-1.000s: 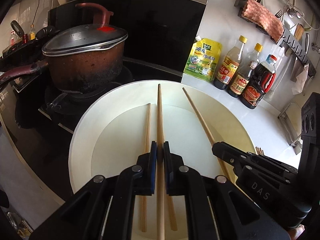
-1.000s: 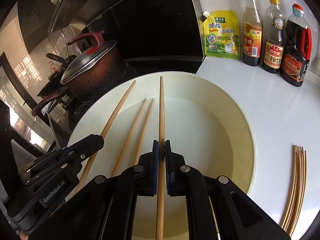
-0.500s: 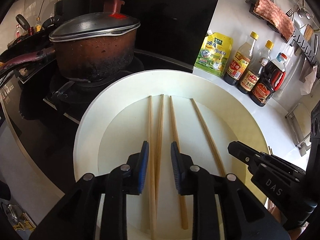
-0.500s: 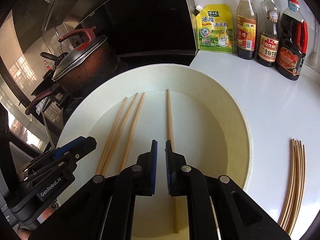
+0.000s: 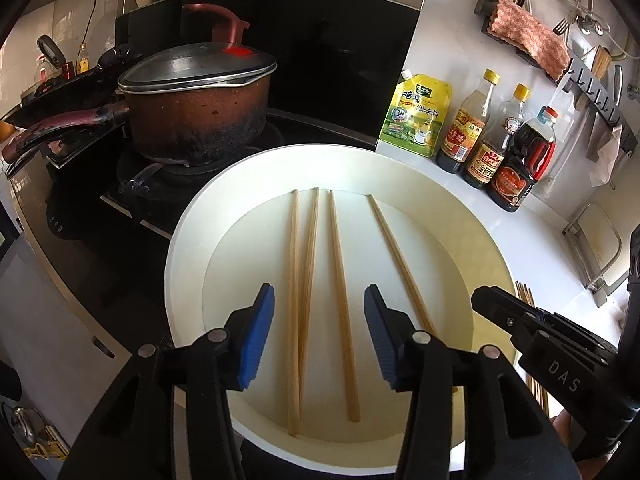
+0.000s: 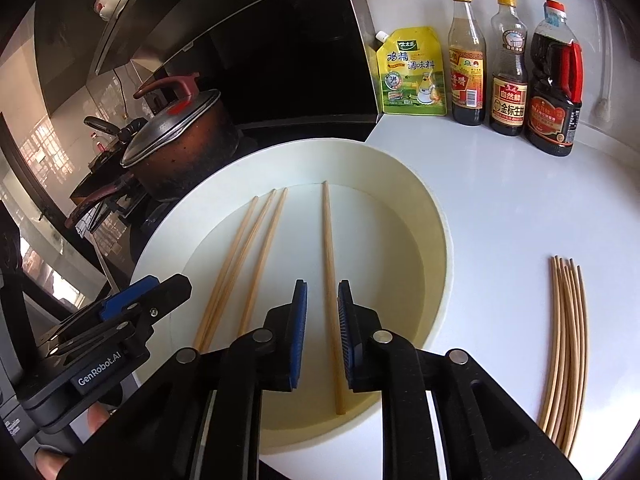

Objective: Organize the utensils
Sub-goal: 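Lower the chopsticks into the basin and open both tools, then move both open tools back toward the remaining chopstick pile, then position both open tools over single chopsticks at the pile's edge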

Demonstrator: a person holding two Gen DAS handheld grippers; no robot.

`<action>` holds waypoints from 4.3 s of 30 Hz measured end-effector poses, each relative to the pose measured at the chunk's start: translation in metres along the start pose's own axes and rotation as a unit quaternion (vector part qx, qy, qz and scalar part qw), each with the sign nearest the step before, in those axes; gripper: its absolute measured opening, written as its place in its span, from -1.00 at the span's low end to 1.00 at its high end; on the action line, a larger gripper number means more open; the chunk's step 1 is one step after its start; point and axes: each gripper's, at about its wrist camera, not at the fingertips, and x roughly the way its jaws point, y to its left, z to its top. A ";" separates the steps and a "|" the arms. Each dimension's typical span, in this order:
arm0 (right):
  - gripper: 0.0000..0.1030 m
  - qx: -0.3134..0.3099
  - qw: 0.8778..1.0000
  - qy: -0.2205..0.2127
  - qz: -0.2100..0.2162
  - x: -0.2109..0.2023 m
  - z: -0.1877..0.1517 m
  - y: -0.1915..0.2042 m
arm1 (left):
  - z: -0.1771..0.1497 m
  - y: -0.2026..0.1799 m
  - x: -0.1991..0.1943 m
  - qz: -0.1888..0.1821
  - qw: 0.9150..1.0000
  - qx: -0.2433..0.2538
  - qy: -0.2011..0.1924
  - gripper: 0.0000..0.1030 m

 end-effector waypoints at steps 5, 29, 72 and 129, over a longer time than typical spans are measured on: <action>-0.62 0.017 1.000 -0.013 -0.008 -0.019 -0.010 -0.015 | -0.008 -0.013 -0.012 -0.008 1.000 0.009 -0.007 0.10; -0.31 0.073 0.993 -0.044 -0.085 -0.096 -0.067 -0.111 | -0.044 -0.102 -0.036 -0.075 0.996 0.050 0.003 0.33; -0.27 0.044 0.990 0.015 -0.131 -0.064 -0.094 -0.204 | -0.103 -0.216 0.009 -0.069 0.990 0.118 0.045 0.47; -0.27 0.038 0.987 0.015 -0.157 -0.074 -0.106 -0.240 | -0.118 -0.248 0.067 -0.014 0.988 0.134 0.078 0.51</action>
